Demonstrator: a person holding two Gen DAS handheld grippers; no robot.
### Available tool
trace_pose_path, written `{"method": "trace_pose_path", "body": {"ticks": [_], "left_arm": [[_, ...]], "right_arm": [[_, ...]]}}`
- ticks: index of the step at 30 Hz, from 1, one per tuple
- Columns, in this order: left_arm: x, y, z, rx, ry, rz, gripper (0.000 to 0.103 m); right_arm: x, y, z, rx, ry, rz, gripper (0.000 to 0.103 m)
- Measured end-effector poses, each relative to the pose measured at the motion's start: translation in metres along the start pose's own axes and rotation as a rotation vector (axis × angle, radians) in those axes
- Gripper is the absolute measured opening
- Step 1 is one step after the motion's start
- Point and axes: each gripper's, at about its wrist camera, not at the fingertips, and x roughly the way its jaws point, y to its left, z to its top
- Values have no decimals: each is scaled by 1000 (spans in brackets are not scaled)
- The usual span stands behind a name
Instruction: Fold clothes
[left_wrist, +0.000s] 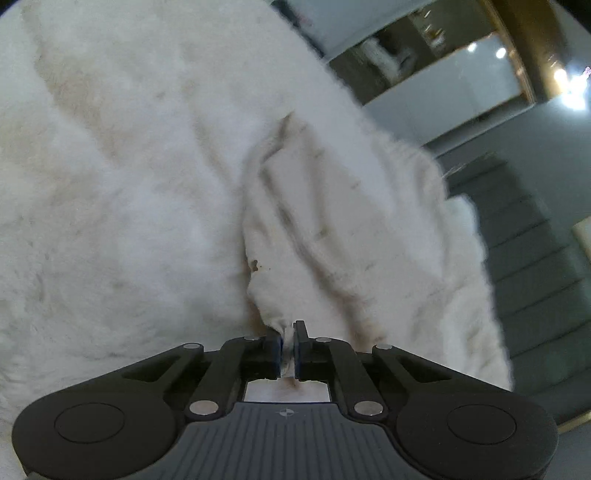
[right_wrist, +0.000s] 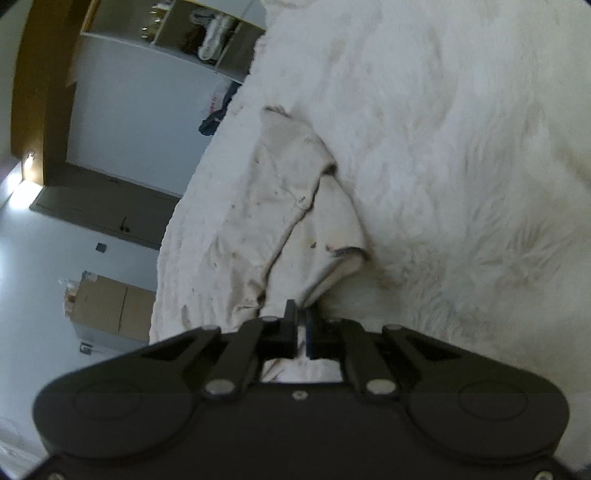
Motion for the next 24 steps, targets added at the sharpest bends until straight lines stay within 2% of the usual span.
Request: {"method": "trace_pose_path", "body": {"ticks": [4, 6, 8, 9, 10, 11, 12, 13, 14, 15, 16, 19, 21, 24], "left_arm": [[-39, -6, 16, -94, -57, -109, 4], [-49, -8, 19, -102, -54, -119, 4], [-48, -1, 18, -60, -23, 42, 6], [-46, 3, 18, -36, -6, 133, 6], [-45, 7, 16, -34, 5, 175, 8], [-45, 12, 14, -37, 15, 205, 11], [-47, 16, 9, -28, 13, 218, 13], [-54, 14, 0, 8, -22, 220, 30], [-60, 9, -7, 36, -51, 221, 64], [-65, 3, -14, 61, -76, 221, 80], [-71, -5, -23, 92, -103, 219, 86], [-72, -31, -44, 201, -109, 241, 86], [-70, -47, -56, 254, -110, 279, 86], [-68, -73, -80, 302, -118, 248, 89]], "right_arm": [[-36, 28, 1, -38, -55, 58, 0], [-47, 34, 0, -57, -66, 46, 0], [-57, 40, -1, -78, -69, 26, 1], [-54, 38, -2, -97, -53, -4, 5], [-52, 37, -4, -113, -43, -31, 8], [-51, 37, -8, -130, -44, -63, 15], [-52, 37, -16, -163, -48, -121, 29], [-57, 38, -22, -180, -54, -136, 37], [-57, 43, -31, -220, -65, -161, 54], [-57, 52, -43, -283, -79, -201, 65], [-56, 59, -53, -330, -83, -231, 66], [-51, 78, -78, -441, -87, -277, 69], [-47, 89, -92, -488, -78, -282, 72], [-42, 97, -106, -530, -72, -263, 76]]}}
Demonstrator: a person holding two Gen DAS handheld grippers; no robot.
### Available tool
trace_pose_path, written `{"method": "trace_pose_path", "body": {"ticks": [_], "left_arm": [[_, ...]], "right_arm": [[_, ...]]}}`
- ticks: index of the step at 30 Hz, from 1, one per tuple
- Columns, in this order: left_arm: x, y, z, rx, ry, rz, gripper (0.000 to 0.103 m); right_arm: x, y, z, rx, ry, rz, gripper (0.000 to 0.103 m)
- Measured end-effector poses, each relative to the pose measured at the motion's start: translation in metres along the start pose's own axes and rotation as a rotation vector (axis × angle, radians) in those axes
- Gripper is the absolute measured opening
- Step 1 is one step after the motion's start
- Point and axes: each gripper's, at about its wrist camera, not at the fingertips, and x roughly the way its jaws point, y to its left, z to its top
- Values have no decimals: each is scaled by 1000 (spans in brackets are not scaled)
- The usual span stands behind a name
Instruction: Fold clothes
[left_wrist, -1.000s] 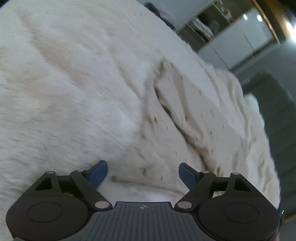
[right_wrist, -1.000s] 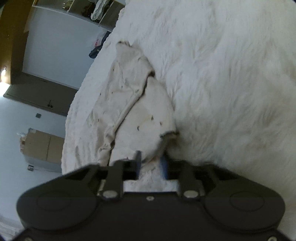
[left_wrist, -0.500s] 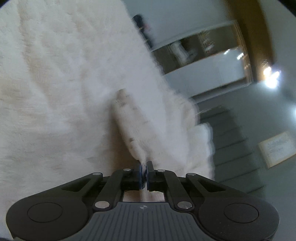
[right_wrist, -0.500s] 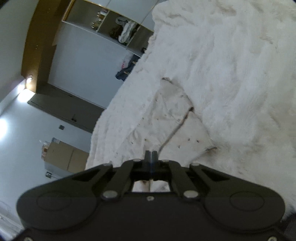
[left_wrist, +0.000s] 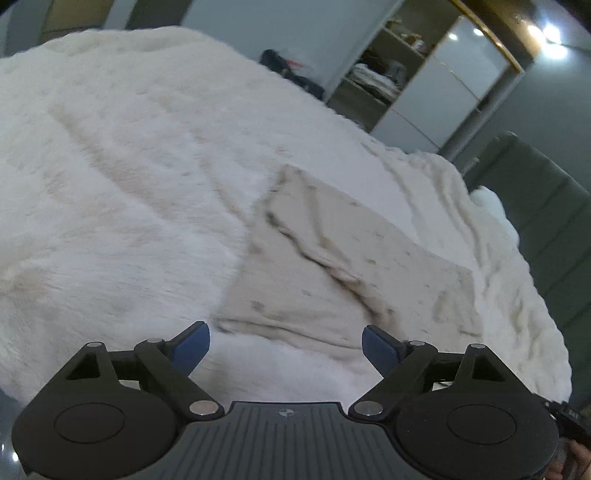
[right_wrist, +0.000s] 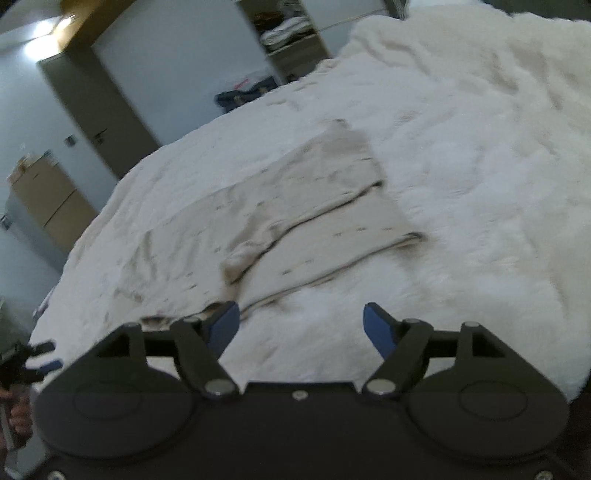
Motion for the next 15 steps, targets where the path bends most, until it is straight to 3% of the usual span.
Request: {"method": "trace_pose_path", "body": {"ticks": [5, 7, 11, 15], "left_arm": [[9, -53, -24, 192, 2, 22, 97], [21, -85, -38, 334, 12, 33, 99], [48, -139, -67, 520, 52, 18, 99], [72, -186, -92, 712, 15, -2, 99]], "right_arm": [[0, 18, -18, -117, -18, -37, 78], [-4, 14, -19, -114, -22, -39, 79], [-6, -1, -19, -67, -40, -30, 81], [-12, -34, -17, 62, -64, 48, 81]]}}
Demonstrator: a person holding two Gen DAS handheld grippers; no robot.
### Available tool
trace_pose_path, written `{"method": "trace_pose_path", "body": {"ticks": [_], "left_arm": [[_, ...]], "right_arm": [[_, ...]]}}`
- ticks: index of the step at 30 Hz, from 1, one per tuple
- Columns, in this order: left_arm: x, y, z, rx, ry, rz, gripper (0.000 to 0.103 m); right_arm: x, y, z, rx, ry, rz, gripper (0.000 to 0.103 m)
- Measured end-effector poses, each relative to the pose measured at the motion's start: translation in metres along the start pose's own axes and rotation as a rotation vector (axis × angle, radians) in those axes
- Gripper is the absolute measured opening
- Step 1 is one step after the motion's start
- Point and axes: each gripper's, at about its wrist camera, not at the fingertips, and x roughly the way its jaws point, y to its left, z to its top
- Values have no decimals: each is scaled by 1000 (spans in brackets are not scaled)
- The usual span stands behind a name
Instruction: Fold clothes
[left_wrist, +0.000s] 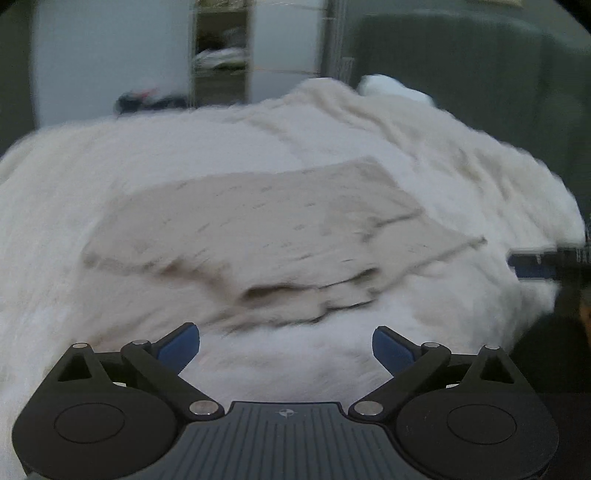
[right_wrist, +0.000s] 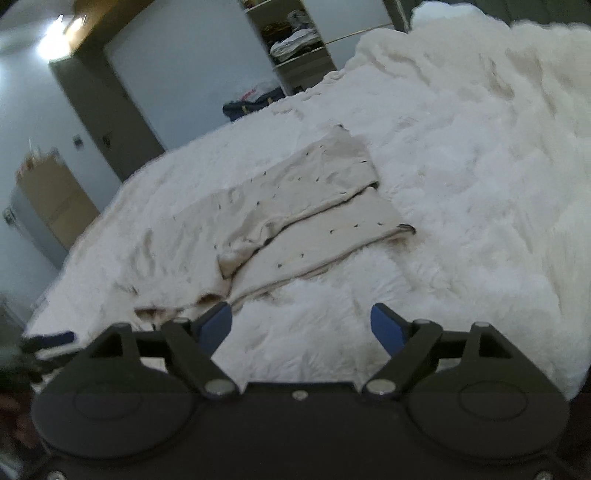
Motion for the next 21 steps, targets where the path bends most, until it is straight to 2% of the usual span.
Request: {"method": "trace_pose_path", "body": {"ticks": [2, 9, 10, 11, 13, 14, 15, 18, 21], "left_arm": [[18, -38, 9, 162, -59, 18, 99], [87, -117, 14, 505, -114, 107, 98], [98, -128, 14, 558, -123, 125, 94], [107, -136, 14, 597, -124, 134, 84], [127, -152, 13, 689, -120, 156, 75], [134, -157, 12, 725, -114, 167, 74], [148, -165, 6, 812, -104, 194, 74], [163, -175, -4, 925, -104, 219, 74], [171, -181, -10, 982, -93, 216, 61]], "right_arm": [[-7, -15, 0, 60, -34, 19, 81], [-11, -19, -2, 60, -37, 47, 81], [-11, -18, -3, 55, -39, 50, 81], [-12, -17, -3, 53, -40, 55, 81], [-13, -16, -5, 54, -45, 68, 81], [-14, -16, -5, 57, -49, 76, 81], [-14, -17, -5, 63, -50, 82, 82], [-14, -18, -5, 75, -53, 91, 82], [-14, -19, -5, 81, -57, 100, 82]]}}
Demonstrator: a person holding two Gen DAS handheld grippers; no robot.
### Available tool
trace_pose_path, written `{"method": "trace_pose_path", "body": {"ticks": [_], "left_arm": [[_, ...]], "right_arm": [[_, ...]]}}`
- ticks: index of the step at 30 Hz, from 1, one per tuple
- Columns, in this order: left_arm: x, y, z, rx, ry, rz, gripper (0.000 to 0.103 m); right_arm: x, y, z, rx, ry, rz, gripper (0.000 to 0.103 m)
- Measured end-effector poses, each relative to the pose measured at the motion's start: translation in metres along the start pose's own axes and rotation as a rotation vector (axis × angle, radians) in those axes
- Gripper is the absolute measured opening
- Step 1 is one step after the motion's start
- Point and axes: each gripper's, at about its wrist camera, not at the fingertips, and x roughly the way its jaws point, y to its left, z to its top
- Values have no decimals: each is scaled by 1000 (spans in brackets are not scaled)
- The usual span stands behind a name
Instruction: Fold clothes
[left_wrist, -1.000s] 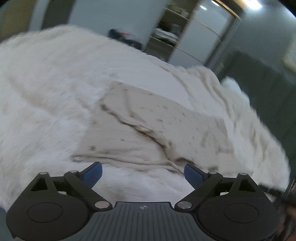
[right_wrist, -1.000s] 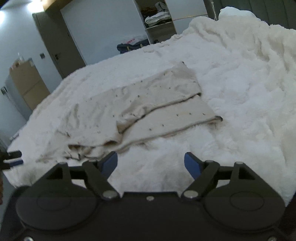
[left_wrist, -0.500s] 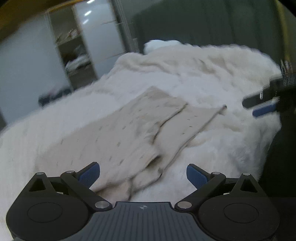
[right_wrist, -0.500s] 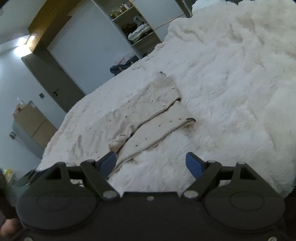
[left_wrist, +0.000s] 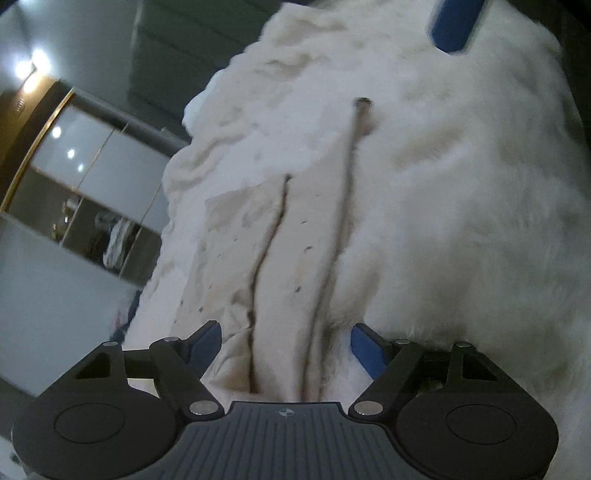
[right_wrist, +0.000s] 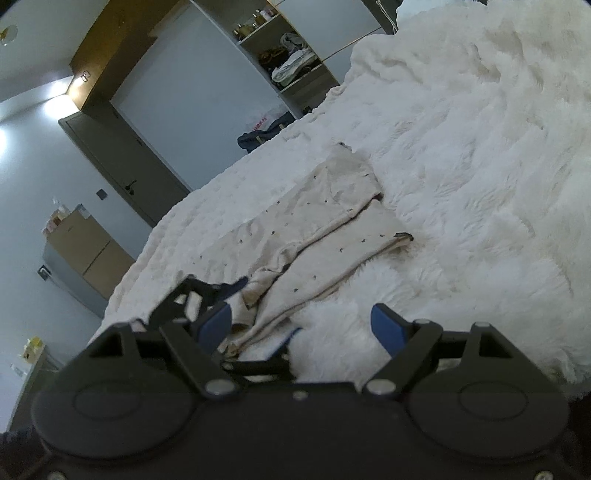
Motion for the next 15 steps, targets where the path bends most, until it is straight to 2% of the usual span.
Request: {"method": "trace_pose_path", "body": {"ticks": [1, 2, 7, 9, 11, 15], "left_arm": [[3, 0, 0, -6, 12, -17, 51], [5, 1, 0, -12, 21, -27, 48], [12, 11, 4, -46, 51, -24, 49], [15, 16, 4, -87, 66, -43, 39], [19, 16, 2, -118, 88, -84, 15], [16, 9, 4, -100, 77, -89, 6]], "right_arm": [[0, 0, 0, 1, -1, 1, 82], [0, -1, 0, 2, 0, 4, 82], [-2, -3, 0, 12, 3, 12, 82], [-2, -3, 0, 16, 4, 14, 82], [0, -3, 0, 19, 10, 15, 82], [0, -2, -1, 20, 9, 16, 82]]}}
